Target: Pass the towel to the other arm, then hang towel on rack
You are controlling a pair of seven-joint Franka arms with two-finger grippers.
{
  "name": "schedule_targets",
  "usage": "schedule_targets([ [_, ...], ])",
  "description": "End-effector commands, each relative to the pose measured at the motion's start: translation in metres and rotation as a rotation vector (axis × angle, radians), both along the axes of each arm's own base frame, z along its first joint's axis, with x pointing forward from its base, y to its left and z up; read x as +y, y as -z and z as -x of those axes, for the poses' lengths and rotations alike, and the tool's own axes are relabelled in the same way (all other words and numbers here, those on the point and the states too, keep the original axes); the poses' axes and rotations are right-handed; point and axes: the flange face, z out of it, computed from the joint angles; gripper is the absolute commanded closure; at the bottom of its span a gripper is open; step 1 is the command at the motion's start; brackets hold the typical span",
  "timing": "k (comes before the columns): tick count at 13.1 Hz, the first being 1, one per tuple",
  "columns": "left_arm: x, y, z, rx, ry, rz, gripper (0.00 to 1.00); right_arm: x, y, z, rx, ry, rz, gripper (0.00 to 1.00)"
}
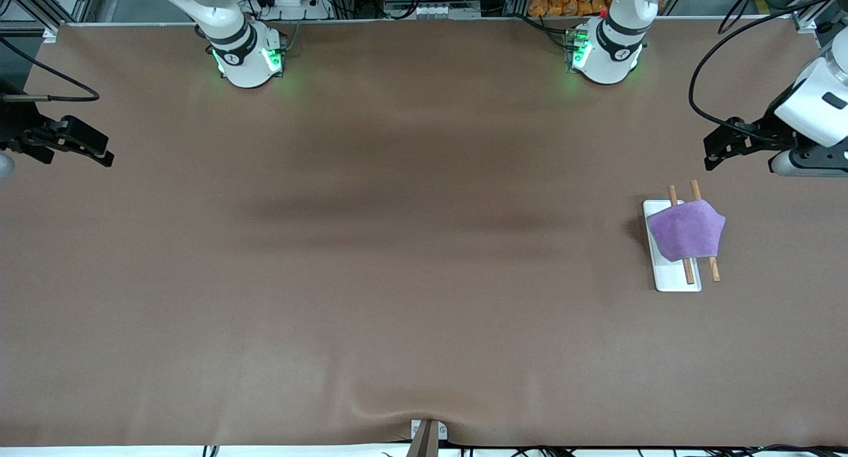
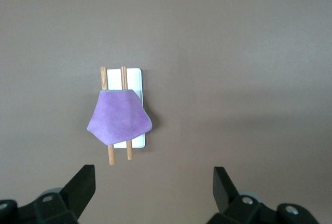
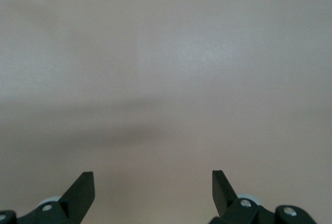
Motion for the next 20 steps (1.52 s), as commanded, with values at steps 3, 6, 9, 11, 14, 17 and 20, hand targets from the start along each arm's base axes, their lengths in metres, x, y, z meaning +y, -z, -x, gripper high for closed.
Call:
schedule_targets([
  [3, 0.004, -0.009, 0.023, 0.025, -0.023, -0.011, 0.00, -0.001, -0.001, -0.001, -0.011, 0.018, 0.015, 0.00],
  [6, 0.005, -0.009, 0.032, 0.034, -0.025, -0.014, 0.00, -0.002, 0.000, -0.001, -0.008, 0.019, 0.015, 0.00],
  [9, 0.007, -0.015, 0.036, 0.039, -0.029, -0.016, 0.00, -0.004, -0.001, -0.001, -0.009, 0.022, 0.015, 0.00],
  [11, 0.009, -0.018, 0.038, 0.043, -0.028, -0.017, 0.00, -0.001, -0.001, -0.001, -0.009, 0.019, 0.013, 0.00],
  [14, 0.009, -0.026, 0.037, 0.032, -0.028, -0.018, 0.00, 0.000, -0.001, -0.001, -0.010, 0.018, 0.013, 0.00],
  [17, 0.009, -0.027, 0.036, 0.029, -0.025, -0.018, 0.00, 0.001, -0.001, -0.001, -0.008, 0.016, 0.013, 0.00],
  [20, 0.008, -0.028, 0.036, 0.028, -0.016, -0.022, 0.00, 0.002, -0.001, -0.001, -0.006, 0.014, 0.012, 0.00],
])
